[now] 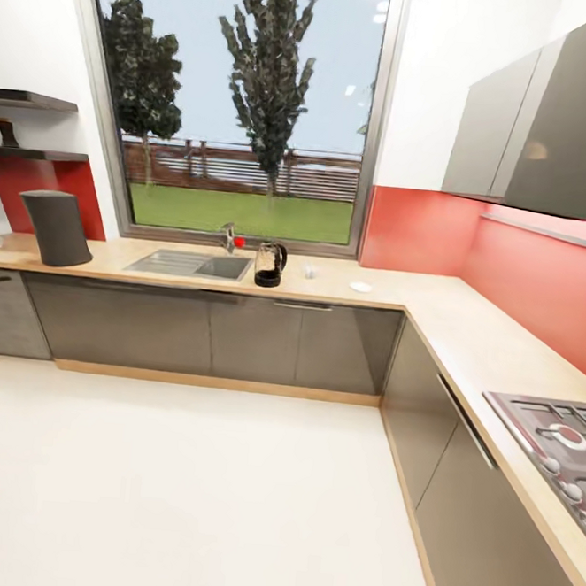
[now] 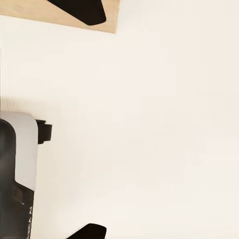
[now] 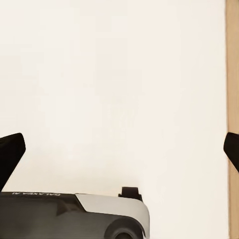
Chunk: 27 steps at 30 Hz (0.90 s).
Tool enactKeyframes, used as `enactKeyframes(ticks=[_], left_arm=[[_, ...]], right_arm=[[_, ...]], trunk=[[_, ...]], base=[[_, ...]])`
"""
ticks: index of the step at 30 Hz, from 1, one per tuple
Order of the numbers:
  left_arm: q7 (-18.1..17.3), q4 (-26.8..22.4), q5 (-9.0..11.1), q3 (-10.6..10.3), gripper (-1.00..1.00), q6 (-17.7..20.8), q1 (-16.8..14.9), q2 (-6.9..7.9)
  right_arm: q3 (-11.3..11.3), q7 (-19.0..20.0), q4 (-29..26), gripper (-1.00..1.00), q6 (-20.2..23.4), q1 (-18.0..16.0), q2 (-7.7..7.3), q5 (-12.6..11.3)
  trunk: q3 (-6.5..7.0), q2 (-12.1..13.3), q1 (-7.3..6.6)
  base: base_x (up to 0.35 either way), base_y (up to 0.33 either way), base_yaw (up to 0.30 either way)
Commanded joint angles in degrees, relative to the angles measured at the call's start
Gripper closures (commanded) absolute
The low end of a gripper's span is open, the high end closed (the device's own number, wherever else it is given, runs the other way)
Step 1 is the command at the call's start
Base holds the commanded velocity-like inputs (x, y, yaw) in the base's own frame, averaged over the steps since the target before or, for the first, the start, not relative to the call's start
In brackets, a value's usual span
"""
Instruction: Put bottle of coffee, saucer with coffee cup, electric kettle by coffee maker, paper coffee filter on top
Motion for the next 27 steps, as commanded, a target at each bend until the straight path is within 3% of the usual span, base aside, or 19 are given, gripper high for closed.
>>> enactKeyframes(ticks=[1, 7, 27], left_arm=[[0.0, 0.0, 0.4, 0.0, -1.0, -0.2, 0.0, -0.01], [0.0, 0.0, 0.4, 0.0, -1.0, -0.2, 0.0, -0.01], [0.0, 0.0, 0.4, 0.0, -1.0, -0.2, 0.0, -0.01]], right_arm=[[-0.1, 0.2, 0.0, -1.0, -0.1, 0.0, 0.01, -0.1], [0.0, 0.2, 0.0, -1.0, -0.1, 0.0, 0.0, -0.1], [0.0, 0.2, 0.0, -1.0, -0.1, 0.0, 0.02, -0.1]], trunk=[[-0.11, -0.1, 0.07], [-0.11, -0.1, 0.07], [-0.11, -0.1, 0.07]], base=[[0.335, 0.0, 0.0], [0.335, 0.0, 0.146], [0.335, 0.019, 0.275]])
